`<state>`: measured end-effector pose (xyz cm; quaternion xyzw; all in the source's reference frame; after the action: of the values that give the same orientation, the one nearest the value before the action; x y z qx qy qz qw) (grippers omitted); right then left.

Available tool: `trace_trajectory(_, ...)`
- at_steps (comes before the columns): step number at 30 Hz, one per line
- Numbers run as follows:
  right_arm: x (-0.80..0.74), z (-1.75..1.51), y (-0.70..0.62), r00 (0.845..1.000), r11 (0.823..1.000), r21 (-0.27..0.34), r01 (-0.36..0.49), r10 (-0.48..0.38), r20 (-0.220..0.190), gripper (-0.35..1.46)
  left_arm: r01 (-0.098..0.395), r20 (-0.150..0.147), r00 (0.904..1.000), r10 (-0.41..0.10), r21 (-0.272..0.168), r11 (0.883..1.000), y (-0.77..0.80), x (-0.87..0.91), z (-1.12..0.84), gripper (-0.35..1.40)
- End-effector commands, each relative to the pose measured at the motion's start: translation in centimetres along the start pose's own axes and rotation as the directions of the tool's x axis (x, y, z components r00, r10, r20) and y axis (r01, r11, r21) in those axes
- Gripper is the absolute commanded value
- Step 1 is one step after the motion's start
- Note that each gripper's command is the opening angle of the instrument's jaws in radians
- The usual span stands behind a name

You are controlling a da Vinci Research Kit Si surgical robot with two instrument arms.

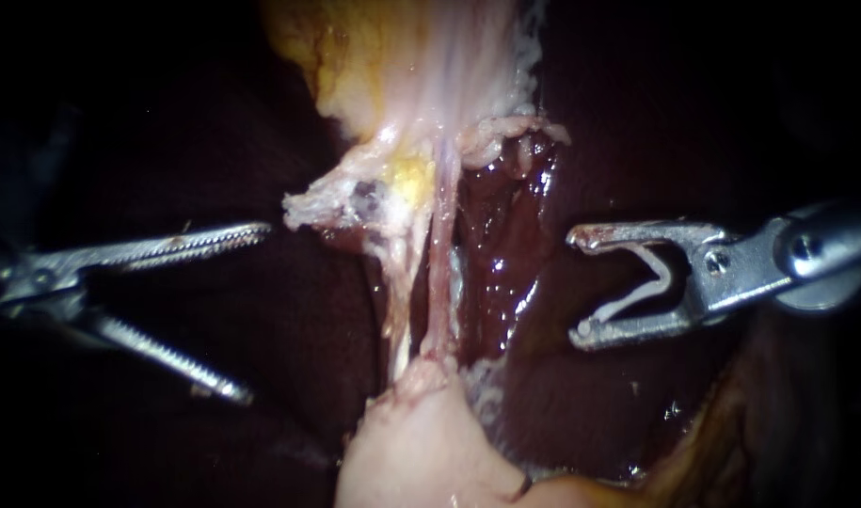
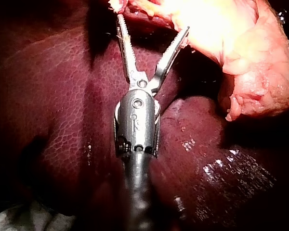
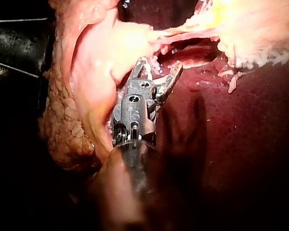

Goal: Grabbing gallbladder

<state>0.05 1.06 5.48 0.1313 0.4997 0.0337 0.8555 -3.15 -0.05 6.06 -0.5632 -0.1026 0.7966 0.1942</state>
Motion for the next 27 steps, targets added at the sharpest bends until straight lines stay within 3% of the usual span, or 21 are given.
trace_trajectory(1,0.00,0.00,0.00,1.000,1.000,0.000,0.000,0.000,0.000,0.49,0.006,0.000,1.0000,-0.006,0.003,1.000,0.00,0.01,-0.01,1.13)
trace_trajectory(4,0.00,0.00,0.00,1.000,1.000,0.000,0.000,0.000,0.000,0.49,0.032,0.002,0.9995,-0.032,0.024,0.999,-0.02,0.04,-0.02,1.13)
trace_trajectory(8,0.00,0.00,0.00,1.000,1.000,0.000,0.000,0.000,0.000,0.49,0.107,0.003,0.9942,-0.108,0.103,0.989,-0.09,0.15,-0.02,1.10)
trace_trajectory(11,0.00,0.00,0.00,1.000,1.000,0.000,0.000,0.000,0.000,0.49,0.178,-0.003,0.9836,-0.180,0.166,0.970,-0.14,0.24,0.02,1.01)
trace_trajectory(13,0.00,0.00,0.00,1.000,1.000,0.000,0.000,0.000,0.000,0.49,0.238,-0.003,0.9704,-0.242,0.194,0.952,-0.16,0.30,0.08,0.91)
trace_trajectory(15,0.00,0.00,0.00,1.000,1.000,0.000,0.000,0.000,0.000,0.49,0.259,0.006,0.9638,-0.266,0.216,0.941,-0.18,0.34,0.17,0.84)
trace_trajectory(19,0.01,0.00,0.00,1.000,1.000,0.000,0.000,0.000,0.000,0.49,0.282,0.003,0.9566,-0.291,0.248,0.927,-0.20,0.38,0.34,0.68)
trace_trajectory(24,0.01,0.00,-0.01,1.000,1.000,0.000,0.000,0.000,0.000,0.49,0.342,-0.010,0.9366,-0.350,0.248,0.907,-0.22,0.40,0.51,0.41)
trace_trajectory(27,0.01,0.00,-0.01,1.000,1.000,0.000,0.000,0.000,0.000,0.49,0.372,-0.006,0.9236,-0.383,0.254,0.893,-0.23,0.38,0.57,0.36)
